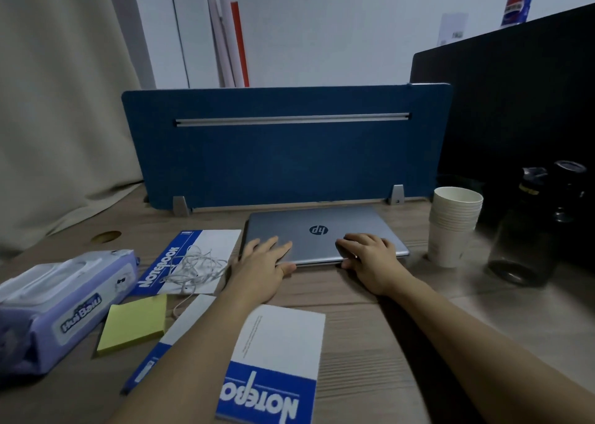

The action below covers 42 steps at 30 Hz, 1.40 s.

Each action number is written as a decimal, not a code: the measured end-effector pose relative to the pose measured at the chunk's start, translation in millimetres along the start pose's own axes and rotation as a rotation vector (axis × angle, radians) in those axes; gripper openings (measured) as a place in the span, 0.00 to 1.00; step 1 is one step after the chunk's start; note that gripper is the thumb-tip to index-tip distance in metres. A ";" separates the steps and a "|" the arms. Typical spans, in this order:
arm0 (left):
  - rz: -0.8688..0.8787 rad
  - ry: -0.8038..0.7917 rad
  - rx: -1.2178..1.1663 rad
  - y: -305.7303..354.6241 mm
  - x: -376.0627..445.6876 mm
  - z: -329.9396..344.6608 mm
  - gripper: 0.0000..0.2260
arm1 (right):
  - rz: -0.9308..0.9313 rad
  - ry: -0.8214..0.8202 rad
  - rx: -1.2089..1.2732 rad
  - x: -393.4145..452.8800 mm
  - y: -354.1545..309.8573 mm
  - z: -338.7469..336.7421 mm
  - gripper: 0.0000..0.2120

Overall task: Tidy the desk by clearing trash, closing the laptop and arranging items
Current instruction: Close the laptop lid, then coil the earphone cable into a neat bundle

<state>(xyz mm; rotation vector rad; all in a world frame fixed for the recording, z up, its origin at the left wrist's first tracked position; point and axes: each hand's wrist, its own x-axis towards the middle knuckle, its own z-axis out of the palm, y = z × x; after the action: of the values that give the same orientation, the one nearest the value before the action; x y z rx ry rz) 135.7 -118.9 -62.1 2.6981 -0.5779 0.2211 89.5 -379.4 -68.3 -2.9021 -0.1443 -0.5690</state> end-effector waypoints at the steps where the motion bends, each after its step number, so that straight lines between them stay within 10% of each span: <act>1: -0.003 0.007 0.007 -0.3 3.1 0.8 0.23 | 0.005 0.003 0.002 3.7 0.6 1.8 0.22; 27: -0.025 0.100 -0.107 -9.4 29.8 7.9 0.26 | -0.014 -0.042 0.126 25.9 -1.9 0.8 0.21; 42: 0.115 0.384 -0.236 13.7 -58.3 -28.6 0.09 | -0.010 -0.113 0.344 -47.0 -92.9 -29.8 0.20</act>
<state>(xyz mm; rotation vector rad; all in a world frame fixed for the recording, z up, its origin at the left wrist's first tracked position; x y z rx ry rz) 75.2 -98.3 -44.5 2.3142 -0.5966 0.6419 23.3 -297.2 -44.6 -2.5981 -0.2457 -0.3411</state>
